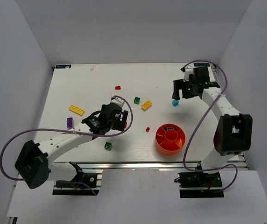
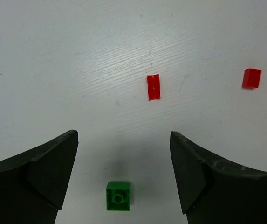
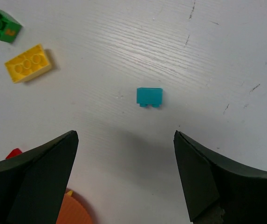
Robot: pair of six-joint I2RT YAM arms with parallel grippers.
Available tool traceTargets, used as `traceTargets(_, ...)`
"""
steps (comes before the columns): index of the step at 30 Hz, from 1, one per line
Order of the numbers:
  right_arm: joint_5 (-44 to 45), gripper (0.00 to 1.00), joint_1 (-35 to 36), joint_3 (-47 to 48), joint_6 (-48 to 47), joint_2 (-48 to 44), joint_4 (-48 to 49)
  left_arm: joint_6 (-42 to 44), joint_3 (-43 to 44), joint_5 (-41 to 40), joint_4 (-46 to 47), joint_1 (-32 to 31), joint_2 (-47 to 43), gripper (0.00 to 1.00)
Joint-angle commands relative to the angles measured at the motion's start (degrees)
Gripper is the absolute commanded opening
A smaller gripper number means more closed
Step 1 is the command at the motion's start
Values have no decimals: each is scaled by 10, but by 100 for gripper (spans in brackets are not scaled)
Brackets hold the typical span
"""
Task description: Sort the legos into containers by color
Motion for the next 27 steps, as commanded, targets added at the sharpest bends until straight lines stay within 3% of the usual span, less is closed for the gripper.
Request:
traceTargets(1,9,89,-5,55,-27,48,-45,50,-38,-12,37,1,-86,90)
traceTargets(5,-4,86,-5,92,-48,109,-65,63,-65,-11,67,1,-177,93)
traceTargets(10,-29,82,-3,84,-56,97,-45,76,-80,-21,85,1,-213,92)
traceTargets(13,-45,81,-4,71,-64,69,-34,75,-80,-5,84,1,-206,83)
traceTargets(17,-92,81,-6,44,-77,31,-18,75,-72,9,77,1,-179,57)
traceTargets(20,-131,81,-10,17,-84,-12,-6,77,-73,17,78,1,-172,49)
traceTargets(23,-167,79,-17,3,-77,-48,-4,80,-78,35,86,1,-169,49)
traceTargets(26,-196,74,-25,-14,-76,-76,0,81,-78,41,86,1,-159,64)
traceTargets(27,-204,70,-27,-18,-75,-81,0,82,-75,38,83,1,-154,74)
